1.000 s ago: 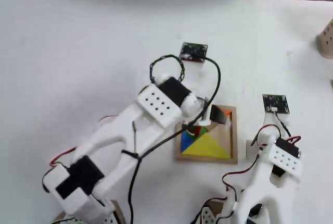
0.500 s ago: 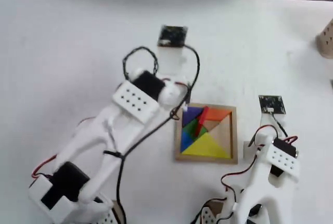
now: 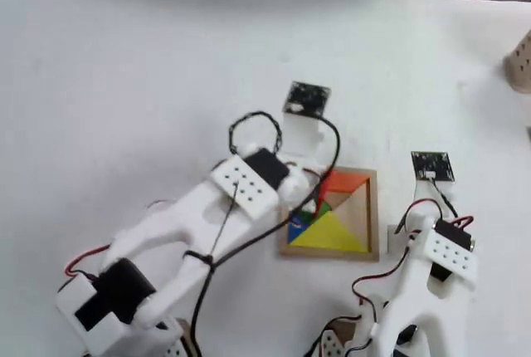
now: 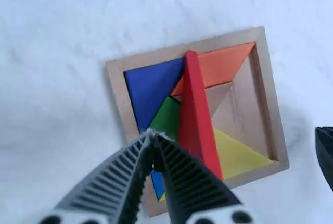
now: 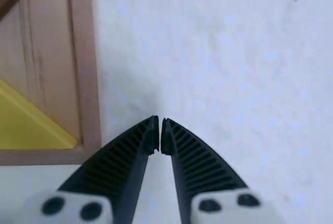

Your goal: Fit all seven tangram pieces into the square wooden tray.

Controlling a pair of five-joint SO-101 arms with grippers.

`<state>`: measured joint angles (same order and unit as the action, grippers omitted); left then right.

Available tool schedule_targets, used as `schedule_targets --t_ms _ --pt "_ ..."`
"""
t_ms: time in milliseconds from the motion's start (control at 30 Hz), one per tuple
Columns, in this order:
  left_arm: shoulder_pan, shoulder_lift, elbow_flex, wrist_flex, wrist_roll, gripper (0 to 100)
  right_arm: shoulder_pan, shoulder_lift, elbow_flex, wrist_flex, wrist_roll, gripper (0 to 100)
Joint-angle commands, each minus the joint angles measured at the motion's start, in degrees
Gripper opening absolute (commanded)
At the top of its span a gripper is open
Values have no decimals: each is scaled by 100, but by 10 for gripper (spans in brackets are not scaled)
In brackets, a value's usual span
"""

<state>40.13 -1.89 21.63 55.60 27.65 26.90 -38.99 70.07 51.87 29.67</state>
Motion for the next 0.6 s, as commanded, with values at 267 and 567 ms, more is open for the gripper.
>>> schedule_targets --t_ms 267,567 --pt "734 -66 -62 -123 -44 23 -57 -145 -44 -66 97 18" --pt "725 -84 -70 -97 -53 23 -57 -145 -44 -66 97 18"
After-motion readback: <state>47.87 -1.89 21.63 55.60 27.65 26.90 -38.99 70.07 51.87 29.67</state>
